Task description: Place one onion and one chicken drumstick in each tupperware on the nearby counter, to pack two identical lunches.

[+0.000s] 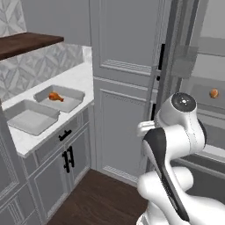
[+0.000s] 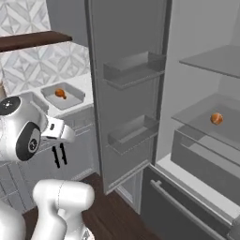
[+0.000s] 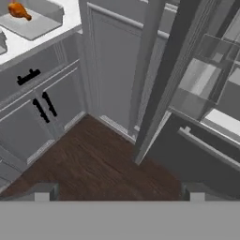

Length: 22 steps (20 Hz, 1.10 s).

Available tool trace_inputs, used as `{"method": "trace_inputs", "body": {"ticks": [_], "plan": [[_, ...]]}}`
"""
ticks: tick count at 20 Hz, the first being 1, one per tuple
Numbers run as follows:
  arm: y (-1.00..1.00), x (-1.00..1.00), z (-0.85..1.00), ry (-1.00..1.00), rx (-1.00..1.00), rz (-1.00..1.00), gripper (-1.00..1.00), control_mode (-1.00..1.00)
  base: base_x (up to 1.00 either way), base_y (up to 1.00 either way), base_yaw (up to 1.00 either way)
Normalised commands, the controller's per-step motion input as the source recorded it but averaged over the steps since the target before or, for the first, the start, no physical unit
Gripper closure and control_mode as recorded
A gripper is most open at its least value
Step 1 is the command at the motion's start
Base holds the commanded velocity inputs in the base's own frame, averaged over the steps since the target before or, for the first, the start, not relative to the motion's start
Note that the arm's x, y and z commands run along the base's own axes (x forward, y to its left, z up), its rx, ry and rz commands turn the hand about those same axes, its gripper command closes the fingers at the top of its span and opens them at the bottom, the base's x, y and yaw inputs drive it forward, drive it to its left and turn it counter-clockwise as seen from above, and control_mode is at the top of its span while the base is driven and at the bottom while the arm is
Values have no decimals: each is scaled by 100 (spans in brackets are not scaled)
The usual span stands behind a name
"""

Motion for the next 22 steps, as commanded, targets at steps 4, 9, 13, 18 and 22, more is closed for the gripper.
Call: {"method": "trace_inputs", "body": {"ticks": [4, 9, 13, 18, 22], "plan": [[0, 0, 0, 0, 0, 0, -100, 100, 0, -13, -53], [0, 0, 0, 0, 0, 0, -100, 100, 0, -27, -49], [0, 0, 0, 0, 0, 0, -100, 100, 0, -22, -49], [0, 0, 0, 0, 0, 0, -100, 100, 0, -30, -46], [0, 0, 0, 0, 0, 0, -100, 100, 0, -58, -36]]}}
